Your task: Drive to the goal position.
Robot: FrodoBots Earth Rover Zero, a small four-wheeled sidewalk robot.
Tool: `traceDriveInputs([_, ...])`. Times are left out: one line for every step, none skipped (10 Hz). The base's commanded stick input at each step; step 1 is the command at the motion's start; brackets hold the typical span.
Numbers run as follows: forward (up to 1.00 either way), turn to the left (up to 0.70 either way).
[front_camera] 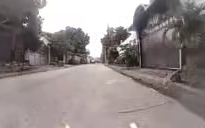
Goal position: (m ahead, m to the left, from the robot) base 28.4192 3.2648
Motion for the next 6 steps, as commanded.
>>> traceDriveInputs([1.0, 0.0])
traceDriveInputs([1.0, 0.0])
traceDriveInputs([1.0, 0.0])
traceDriveInputs([1.0, 0.0])
traceDriveInputs([1.0, 0.0])
traceDriveInputs([1.0, 0.0])
